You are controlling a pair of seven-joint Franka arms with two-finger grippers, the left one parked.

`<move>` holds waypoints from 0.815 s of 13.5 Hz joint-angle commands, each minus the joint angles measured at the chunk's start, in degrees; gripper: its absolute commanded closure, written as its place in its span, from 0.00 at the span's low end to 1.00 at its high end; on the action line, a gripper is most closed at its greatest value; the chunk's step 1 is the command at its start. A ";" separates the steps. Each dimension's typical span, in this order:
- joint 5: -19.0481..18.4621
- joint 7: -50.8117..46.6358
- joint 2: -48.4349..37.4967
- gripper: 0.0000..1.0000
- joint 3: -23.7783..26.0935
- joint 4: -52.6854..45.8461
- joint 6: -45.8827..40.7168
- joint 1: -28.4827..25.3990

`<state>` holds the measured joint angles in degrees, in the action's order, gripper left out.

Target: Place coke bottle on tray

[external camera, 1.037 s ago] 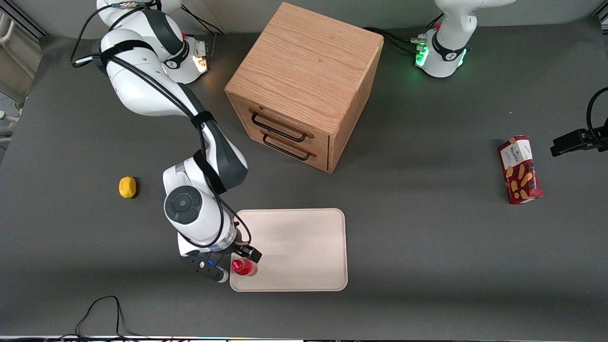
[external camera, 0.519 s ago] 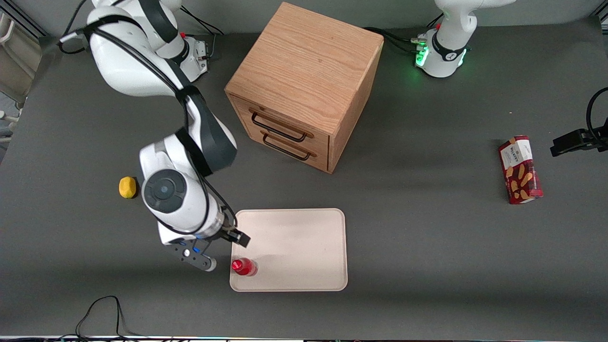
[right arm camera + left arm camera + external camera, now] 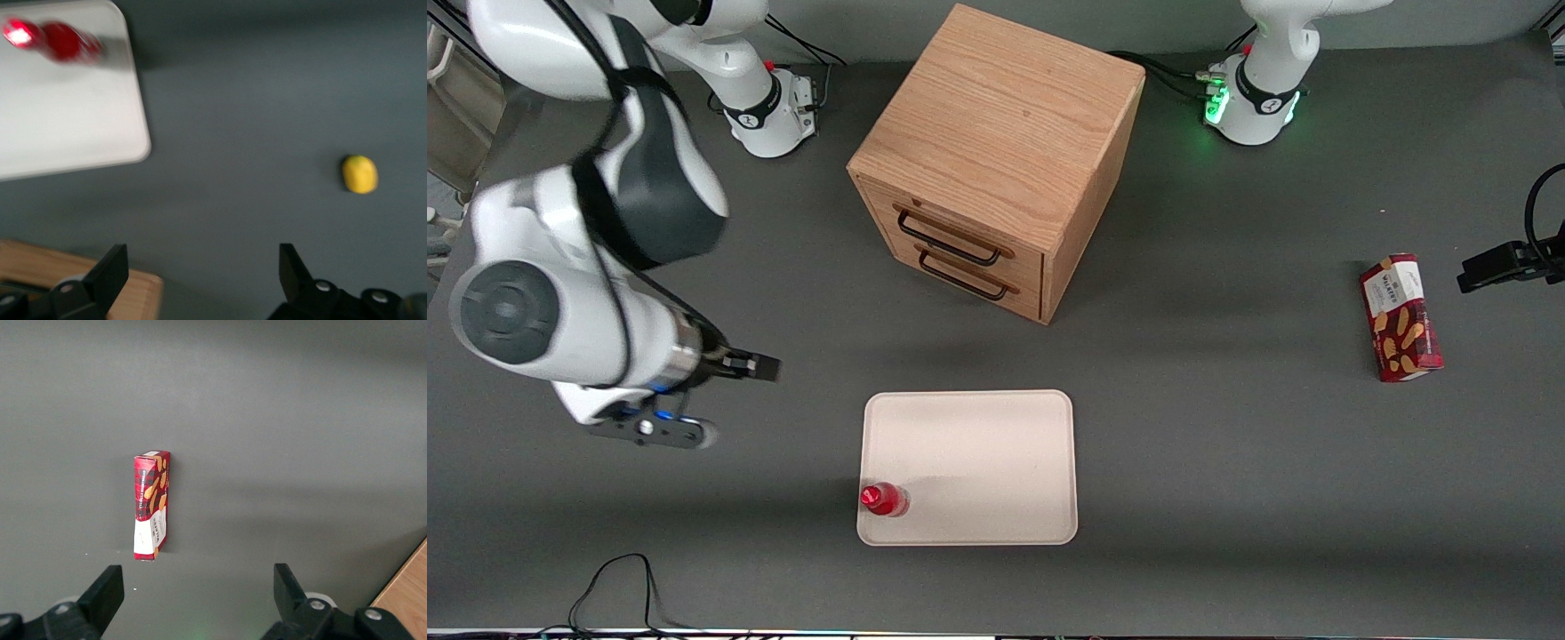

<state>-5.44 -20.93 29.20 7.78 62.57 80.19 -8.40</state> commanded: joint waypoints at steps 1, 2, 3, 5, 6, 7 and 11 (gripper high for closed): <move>2.62 14.62 -18.87 0.00 -5.38 24.38 5.40 1.28; 4.81 19.73 -22.22 0.00 -8.80 27.31 5.85 0.85; 5.26 24.83 -24.17 0.00 -12.93 28.21 5.07 -1.33; 5.27 26.82 -24.63 0.00 -21.28 27.00 3.83 -6.69; 5.53 26.73 -24.45 0.00 -22.45 26.20 3.74 -6.89; 5.53 26.73 -24.36 0.00 -22.46 25.67 3.74 -6.63; 5.71 22.35 -23.31 0.00 -9.93 23.47 3.74 4.77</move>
<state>-0.73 4.36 5.26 -8.64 87.13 83.52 -8.64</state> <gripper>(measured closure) 0.000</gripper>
